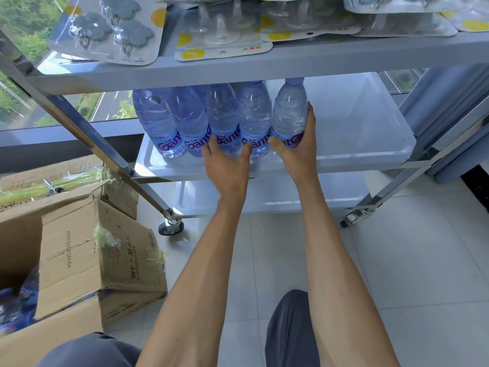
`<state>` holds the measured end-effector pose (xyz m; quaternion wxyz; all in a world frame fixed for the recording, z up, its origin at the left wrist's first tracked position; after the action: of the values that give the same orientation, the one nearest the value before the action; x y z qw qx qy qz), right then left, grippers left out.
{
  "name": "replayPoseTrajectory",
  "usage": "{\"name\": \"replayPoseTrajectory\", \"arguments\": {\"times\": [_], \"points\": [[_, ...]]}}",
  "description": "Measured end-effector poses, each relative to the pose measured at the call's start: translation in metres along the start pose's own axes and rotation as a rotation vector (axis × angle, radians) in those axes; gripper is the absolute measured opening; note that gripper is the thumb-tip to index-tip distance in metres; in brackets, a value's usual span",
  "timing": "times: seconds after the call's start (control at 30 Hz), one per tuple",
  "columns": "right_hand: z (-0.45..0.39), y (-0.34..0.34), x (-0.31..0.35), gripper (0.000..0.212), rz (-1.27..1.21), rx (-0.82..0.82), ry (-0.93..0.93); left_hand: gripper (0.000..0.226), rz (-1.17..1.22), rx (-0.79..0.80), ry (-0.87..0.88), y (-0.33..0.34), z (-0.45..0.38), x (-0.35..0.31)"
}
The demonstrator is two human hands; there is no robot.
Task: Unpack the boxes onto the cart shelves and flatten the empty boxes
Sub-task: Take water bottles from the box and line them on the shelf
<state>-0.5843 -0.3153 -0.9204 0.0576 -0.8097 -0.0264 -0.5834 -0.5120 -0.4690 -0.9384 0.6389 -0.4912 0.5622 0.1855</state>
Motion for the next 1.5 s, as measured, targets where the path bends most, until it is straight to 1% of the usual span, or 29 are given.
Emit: {"name": "replayPoseTrajectory", "arguments": {"times": [0.1,0.37,0.53,0.67,0.73,0.83,0.87,0.93,1.0,1.07,1.1,1.2,1.3,1.4,1.5], "points": [[-0.002,0.003,-0.003,0.100,-0.007,-0.003,-0.025,0.084,-0.001,-0.004,-0.004,0.003,-0.006,0.002],[-0.012,0.015,-0.008,0.098,0.050,-0.103,-0.028,0.072,-0.003,-0.042,-0.019,0.008,-0.014,-0.001],[-0.024,0.016,-0.011,0.100,0.098,-0.123,-0.041,0.073,-0.026,-0.059,0.006,0.014,-0.005,-0.006],[-0.028,0.015,-0.014,0.104,0.136,-0.131,-0.021,0.074,-0.025,-0.069,-0.066,0.022,-0.005,-0.011],[-0.029,0.014,-0.013,0.110,0.169,-0.133,0.004,0.069,-0.024,-0.071,-0.074,0.021,-0.006,-0.011],[-0.016,0.013,-0.014,0.121,0.249,-0.138,0.093,0.047,0.032,-0.039,0.001,0.004,0.000,-0.001],[-0.005,0.012,-0.013,0.119,0.279,-0.158,0.113,0.037,0.040,-0.033,0.029,-0.006,0.004,0.004],[0.019,0.012,-0.007,0.104,0.355,-0.230,0.102,0.025,0.024,-0.067,0.054,-0.031,0.008,0.014],[0.041,0.014,0.001,0.084,0.421,-0.348,0.085,0.023,-0.010,-0.112,0.040,-0.058,0.007,0.021],[0.064,0.020,0.013,0.073,0.432,-0.430,0.113,0.027,-0.062,-0.110,0.039,-0.089,0.008,0.026],[0.077,0.026,0.019,0.070,0.414,-0.438,0.121,0.030,-0.094,-0.100,0.053,-0.106,0.010,0.029],[0.110,0.054,0.038,0.060,0.367,-0.388,0.070,0.036,-0.200,-0.111,0.098,-0.159,0.018,0.041],[0.147,0.100,0.059,0.046,0.311,-0.270,0.033,0.032,-0.206,-0.216,0.059,-0.230,0.018,0.064],[0.182,0.157,0.077,0.035,0.304,-0.096,0.069,0.030,-0.297,-0.293,-0.117,-0.297,0.010,0.104],[0.219,0.226,0.096,0.029,0.268,0.151,0.083,0.027,-0.360,-0.382,-0.313,-0.367,0.002,0.154]]}}
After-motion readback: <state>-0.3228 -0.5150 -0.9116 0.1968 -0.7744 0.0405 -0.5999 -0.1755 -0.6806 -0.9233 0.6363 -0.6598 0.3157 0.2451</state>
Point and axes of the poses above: each hand's wrist, its own z-axis away from the middle knuckle, its own y-axis out of the palm, x = y × z, the point moved 4 cm from there along -z, towards the middle knuckle, and after that the axes turned 6 degrees about -y, right-handed, at the moved point
